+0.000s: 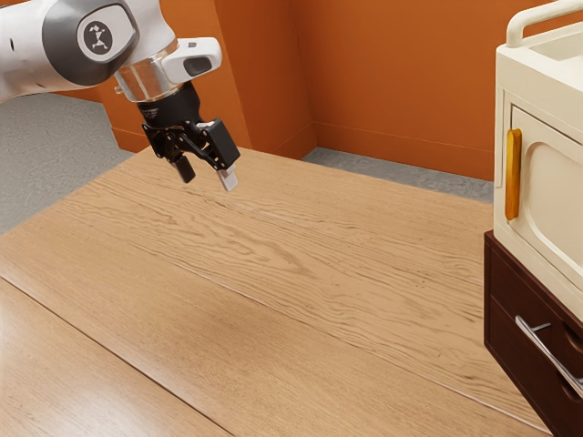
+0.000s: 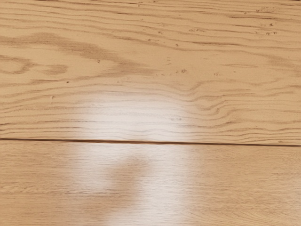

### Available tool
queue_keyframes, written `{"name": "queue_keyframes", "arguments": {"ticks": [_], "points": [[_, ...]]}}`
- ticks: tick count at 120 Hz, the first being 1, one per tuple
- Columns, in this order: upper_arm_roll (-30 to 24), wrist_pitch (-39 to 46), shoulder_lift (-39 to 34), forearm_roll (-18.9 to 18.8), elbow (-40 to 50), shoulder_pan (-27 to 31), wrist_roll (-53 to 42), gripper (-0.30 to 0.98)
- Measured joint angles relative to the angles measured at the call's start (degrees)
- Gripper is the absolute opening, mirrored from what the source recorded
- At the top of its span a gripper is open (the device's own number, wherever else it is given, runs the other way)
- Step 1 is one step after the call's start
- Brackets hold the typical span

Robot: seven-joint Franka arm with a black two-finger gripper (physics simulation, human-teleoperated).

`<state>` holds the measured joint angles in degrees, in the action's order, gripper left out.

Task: Pull the drawer handle with one arm to open the drawer

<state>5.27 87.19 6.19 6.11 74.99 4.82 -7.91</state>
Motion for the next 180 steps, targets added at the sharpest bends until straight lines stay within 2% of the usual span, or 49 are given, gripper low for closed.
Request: {"name": "queue_keyframes", "arguments": {"ticks": [24,45,57,61,74,83,89,99,105,114,122,144,153,158,163,167,173,180], "points": [[-0.07,-0.26,-0.69,0.02,-0.62,0.0,0.03,0.69],[-2.66,-5.0,-11.03,2.46,-5.41,2.0,-0.09,0.69],[-3.53,-10.26,-13.97,3.9,-5.25,-0.13,-0.93,0.68],[-4.45,-11.7,-15.16,3.35,-5.22,-0.1,-1.25,0.68],[-7.75,-18.48,-19.0,-3.14,-4.86,-0.58,-2.38,0.68],[-6.77,-23.97,-19.19,-3.75,-2.75,-0.26,-3.7,0.68],[-8.72,-23.32,-19.82,-2.89,-2.04,-0.33,-7.65,0.69],[-13.17,-19.69,-19.62,3.16,-1.89,-0.62,-19.99,0.69],[-15.72,-17.88,-17.08,6.98,-4.23,-0.84,-27.73,0.69],[-17.11,-15.64,-13.93,10.43,-5.95,-0.88,-37.84,0.68],[-18.28,-14.02,-12.3,11.84,-6.63,-0.26,-45.8,0.68],[-26.81,-10.32,-13.7,12.19,-11.29,-0.97,-63.9,0.68],[-29.17,-6.4,-15.63,11.84,-4.42,-1.25,-68.95,0.68],[-29.68,-1.09,-19.74,10.75,7.05,-2.72,-70.36,0.68],[-28.25,6.12,-25.12,9.81,20.26,-8.11,-70.68,0.68],[-27.23,11.22,-27.61,9.24,27.19,-11.13,-70.81,0.68],[-26.36,17.12,-29.47,8.44,32.7,-13.67,-71.14,0.68],[-25.96,21.73,-30.18,7.74,34.9,-15.38,-71.7,0.68]]}}
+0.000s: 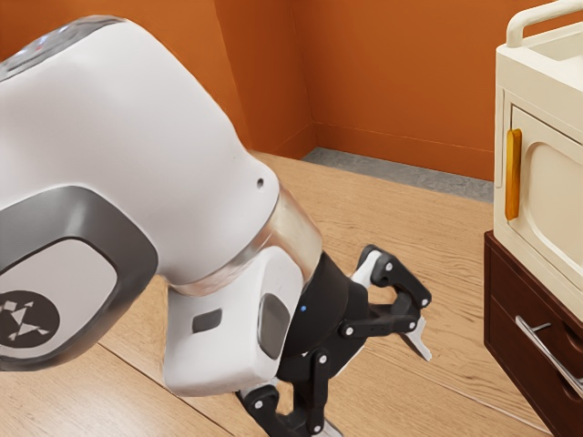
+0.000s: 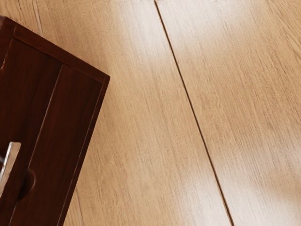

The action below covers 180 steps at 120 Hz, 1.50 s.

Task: Pull the drawer handle with one arm to open the drawer

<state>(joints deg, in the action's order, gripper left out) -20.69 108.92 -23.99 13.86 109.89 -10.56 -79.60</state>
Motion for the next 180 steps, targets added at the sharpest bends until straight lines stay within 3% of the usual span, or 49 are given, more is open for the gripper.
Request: {"name": "queue_keyframes", "arguments": {"ticks": [13,27,82,100,114,180], "points": [[-0.87,4.43,4.41,-0.79,-3.21,-1.83,-1.42,0.67],[-1.96,6.6,12.99,-5.14,-9.66,-2.02,-3.47,0.67],[-1.14,12.88,26.31,-12.24,-13.94,-2.46,-10.41,0.57],[-0.08,14.07,26.83,-12.08,-14.01,-1.38,-12.12,0.37],[-0.03,15.18,28.2,-11.62,-13.92,-0.81,-13.12,0.29],[-0.3,19.82,31.6,-10.23,-14.41,-1.73,-17.12,0.19]]}}
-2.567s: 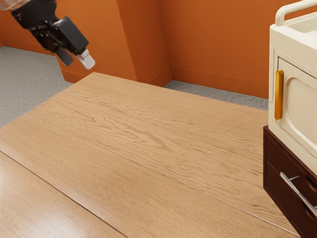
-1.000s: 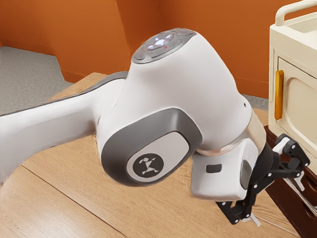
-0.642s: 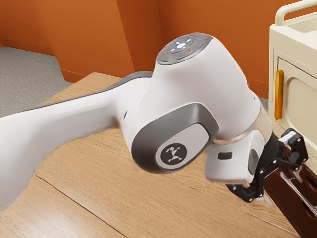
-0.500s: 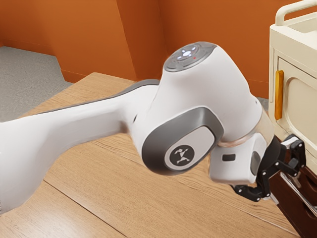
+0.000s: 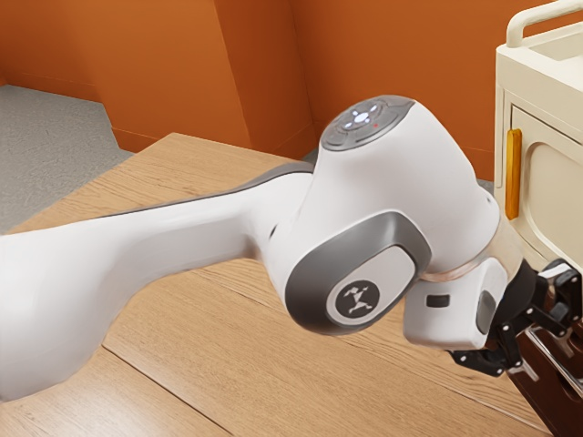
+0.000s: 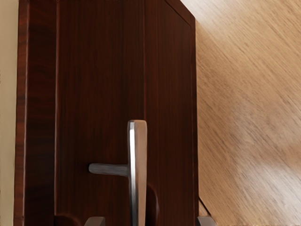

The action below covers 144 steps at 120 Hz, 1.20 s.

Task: Pull the drawer handle with one arm to open the drawer

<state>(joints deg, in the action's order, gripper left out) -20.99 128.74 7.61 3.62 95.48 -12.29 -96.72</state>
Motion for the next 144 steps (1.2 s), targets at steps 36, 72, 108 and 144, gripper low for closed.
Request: {"name": "queue_keyframes", "arguments": {"ticks": [36,72,108,144], "points": [[0.08,0.69,1.6,-1.14,-0.43,0.07,-2.41,0.18],[0.25,0.87,1.89,-1.08,-0.29,0.11,-3.75,0.06],[0.34,0.97,0.57,-0.81,1.47,0.14,-4.51,-0.01],[0.92,0.95,-4.92,0.45,7.51,0.16,-4.86,-0.01]]}}
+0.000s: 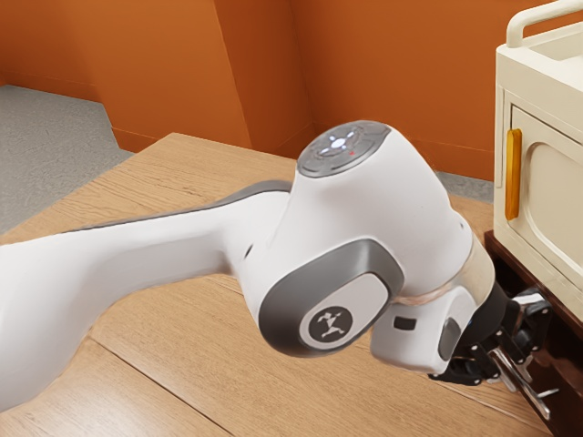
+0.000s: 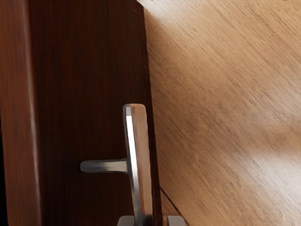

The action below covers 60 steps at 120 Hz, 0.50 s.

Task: Pull the drawer handle with one arm to open the drawer

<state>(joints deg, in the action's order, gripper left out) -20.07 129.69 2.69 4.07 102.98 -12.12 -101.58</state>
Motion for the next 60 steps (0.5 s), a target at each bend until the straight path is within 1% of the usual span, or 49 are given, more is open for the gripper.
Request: {"name": "queue_keyframes", "arguments": {"ticks": [29,43,60], "points": [[0.09,0.01,-3.57,1.02,4.62,0.43,-0.12,-0.01],[1.29,0.0,-5.63,1.36,6.61,-0.52,-0.16,-0.01],[2.08,-0.02,-8.31,1.74,9.5,-0.37,-0.2,-0.01]]}}
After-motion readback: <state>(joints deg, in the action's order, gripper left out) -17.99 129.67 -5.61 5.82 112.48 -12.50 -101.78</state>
